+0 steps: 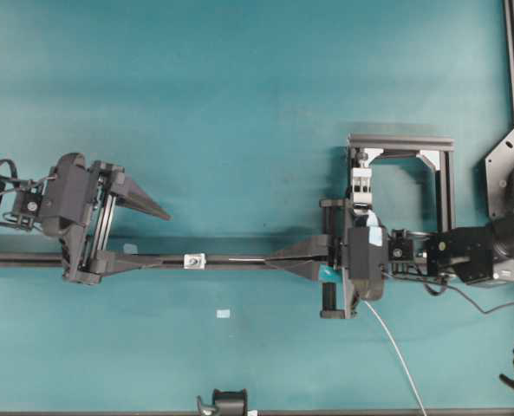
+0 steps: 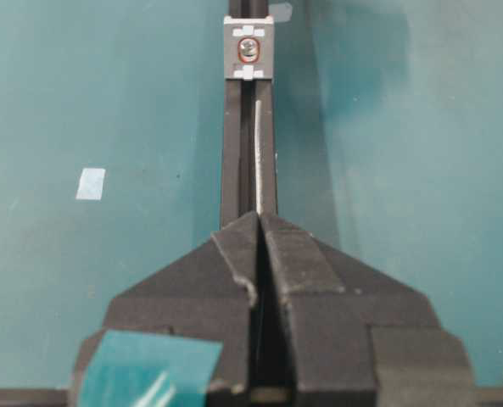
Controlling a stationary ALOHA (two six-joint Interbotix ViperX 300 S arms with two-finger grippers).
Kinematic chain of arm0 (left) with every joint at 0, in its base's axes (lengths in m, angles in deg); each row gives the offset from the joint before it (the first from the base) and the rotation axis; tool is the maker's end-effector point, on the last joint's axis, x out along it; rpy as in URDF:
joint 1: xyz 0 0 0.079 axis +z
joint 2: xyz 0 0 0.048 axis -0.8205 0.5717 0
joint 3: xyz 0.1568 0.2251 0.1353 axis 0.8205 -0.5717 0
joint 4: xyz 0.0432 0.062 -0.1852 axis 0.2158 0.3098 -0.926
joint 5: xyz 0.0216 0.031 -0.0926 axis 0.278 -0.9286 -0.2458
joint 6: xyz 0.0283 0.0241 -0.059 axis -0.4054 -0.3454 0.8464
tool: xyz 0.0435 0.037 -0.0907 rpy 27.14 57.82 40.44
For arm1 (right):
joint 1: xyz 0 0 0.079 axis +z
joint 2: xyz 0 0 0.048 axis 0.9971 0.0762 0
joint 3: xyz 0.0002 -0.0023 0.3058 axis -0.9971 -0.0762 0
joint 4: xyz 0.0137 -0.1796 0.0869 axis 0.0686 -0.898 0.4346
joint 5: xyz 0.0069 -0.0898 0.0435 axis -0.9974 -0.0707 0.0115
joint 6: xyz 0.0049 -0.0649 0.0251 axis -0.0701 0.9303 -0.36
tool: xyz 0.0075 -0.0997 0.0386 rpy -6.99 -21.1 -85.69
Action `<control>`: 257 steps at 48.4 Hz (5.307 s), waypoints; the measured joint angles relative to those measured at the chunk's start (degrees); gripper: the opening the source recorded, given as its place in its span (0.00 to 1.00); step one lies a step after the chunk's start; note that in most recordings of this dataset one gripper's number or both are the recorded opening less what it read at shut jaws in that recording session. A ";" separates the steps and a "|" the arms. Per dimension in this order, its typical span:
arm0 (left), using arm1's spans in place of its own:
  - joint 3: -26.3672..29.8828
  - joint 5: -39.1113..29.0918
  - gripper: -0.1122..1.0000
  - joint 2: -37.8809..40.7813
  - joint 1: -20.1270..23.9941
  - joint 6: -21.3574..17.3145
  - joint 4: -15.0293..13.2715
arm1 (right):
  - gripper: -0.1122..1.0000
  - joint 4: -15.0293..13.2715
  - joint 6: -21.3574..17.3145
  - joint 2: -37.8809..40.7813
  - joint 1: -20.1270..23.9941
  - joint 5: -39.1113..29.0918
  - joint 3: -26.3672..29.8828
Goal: Insert the wire into the hole on the left side and pull it with the left arm.
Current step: 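Align the wire tip with the white bracket hole using the right gripper, then push the wire tip leftward through the bracket hole with the right gripper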
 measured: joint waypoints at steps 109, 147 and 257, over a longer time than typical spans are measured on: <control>1.49 0.00 0.71 2.02 -1.32 0.09 0.09 | 0.11 -0.09 0.97 4.92 -1.67 0.09 6.59; 1.67 0.00 0.71 2.02 -1.32 0.09 0.00 | 0.11 0.09 0.97 6.59 -2.46 -0.53 9.58; 4.57 -4.13 0.71 2.02 -2.11 0.09 0.09 | 0.11 -1.05 5.63 8.09 -5.19 -5.62 15.38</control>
